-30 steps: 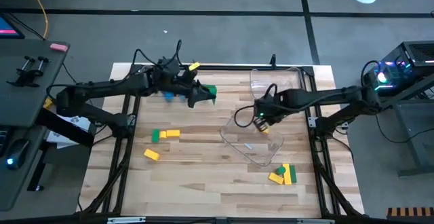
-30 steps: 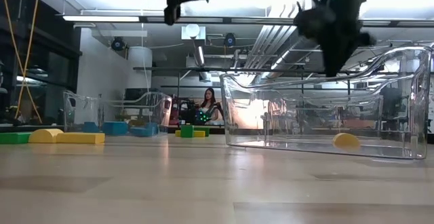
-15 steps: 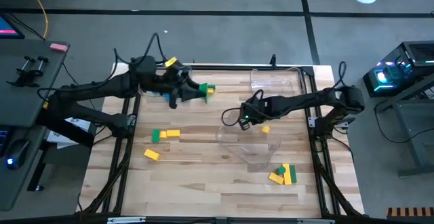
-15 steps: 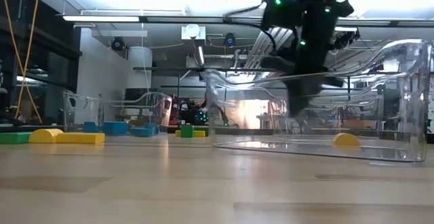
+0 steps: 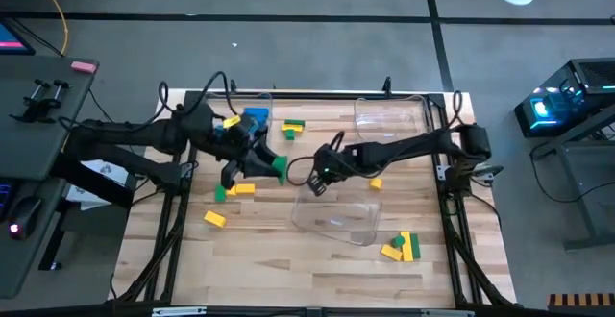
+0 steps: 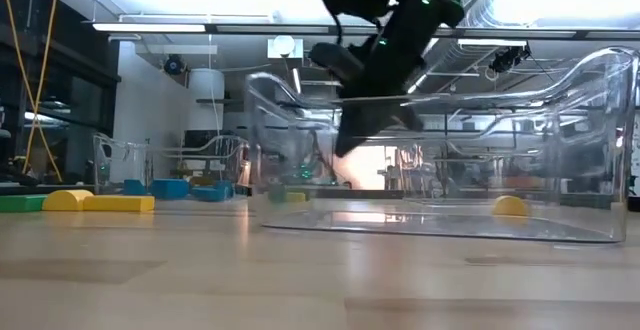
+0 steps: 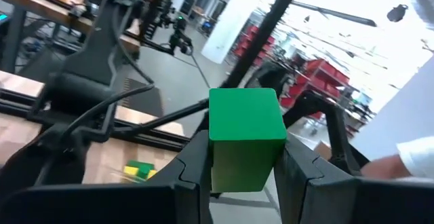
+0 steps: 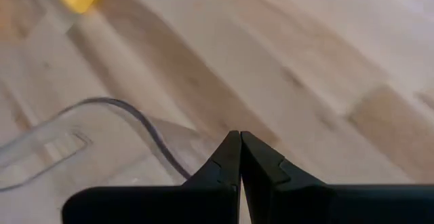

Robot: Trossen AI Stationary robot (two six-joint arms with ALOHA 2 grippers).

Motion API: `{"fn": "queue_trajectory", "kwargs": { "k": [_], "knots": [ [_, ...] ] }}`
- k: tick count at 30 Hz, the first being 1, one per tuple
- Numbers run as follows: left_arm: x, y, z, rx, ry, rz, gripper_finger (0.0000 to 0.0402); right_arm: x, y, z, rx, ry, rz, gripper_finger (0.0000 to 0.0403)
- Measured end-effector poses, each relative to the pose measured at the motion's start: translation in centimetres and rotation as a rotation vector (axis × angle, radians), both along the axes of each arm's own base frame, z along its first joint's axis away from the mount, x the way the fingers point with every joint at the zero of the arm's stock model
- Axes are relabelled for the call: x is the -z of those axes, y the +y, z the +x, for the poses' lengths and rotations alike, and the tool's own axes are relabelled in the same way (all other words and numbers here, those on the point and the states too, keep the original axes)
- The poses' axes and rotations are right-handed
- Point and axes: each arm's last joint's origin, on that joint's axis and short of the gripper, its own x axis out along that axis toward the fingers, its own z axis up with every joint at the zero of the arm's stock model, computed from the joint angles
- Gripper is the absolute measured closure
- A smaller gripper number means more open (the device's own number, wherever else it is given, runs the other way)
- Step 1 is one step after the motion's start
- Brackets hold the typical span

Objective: Sort blocks
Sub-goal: Put the green block into the bottom transparent bin

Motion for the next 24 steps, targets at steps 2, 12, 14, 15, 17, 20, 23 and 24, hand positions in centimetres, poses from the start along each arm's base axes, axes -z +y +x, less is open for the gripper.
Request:
{"fn": "queue_trajectory", "kwargs": {
  "k": [2, 12, 14, 15, 17, 20, 23, 24],
  "knots": [
    [0.0, -0.4, -0.1, 0.017, -0.002, 0.000, 0.0320, 0.1, 0.6, 1.2, -0.037, -0.021, 0.002, 0.0402],
    [-0.1, -1.1, -0.2, 0.043, -0.009, 0.015, 0.0320, -1.6, 2.4, 5.3, -0.186, -0.037, -0.101, 0.0403],
    [-0.1, -1.1, -0.2, 0.043, -0.009, 0.016, 0.0320, -3.0, 1.7, 4.8, -0.186, 0.022, -0.173, 0.0403],
    [0.0, -1.1, -0.2, 0.044, -0.010, 0.022, 0.0320, -3.7, 1.0, 4.4, -0.186, 0.064, -0.208, 0.0403],
    [0.0, -1.1, -0.2, 0.044, -0.007, 0.035, 0.0320, -5.8, -0.6, 2.9, -0.173, 0.145, -0.262, 0.0403],
    [0.6, -1.0, -0.1, 0.016, 0.033, 0.092, 0.0320, -9.0, -3.1, -0.7, -0.108, 0.266, -0.331, 0.0403],
    [2.4, -1.1, 0.8, -0.064, 0.146, 0.192, 0.0320, -13.0, -5.1, -5.2, -0.009, 0.320, -0.374, 0.0403],
    [3.2, -1.1, 1.5, -0.082, 0.184, 0.225, 0.0320, -14.5, -5.5, -6.8, 0.035, 0.313, -0.382, 0.0403]
  ]
}}
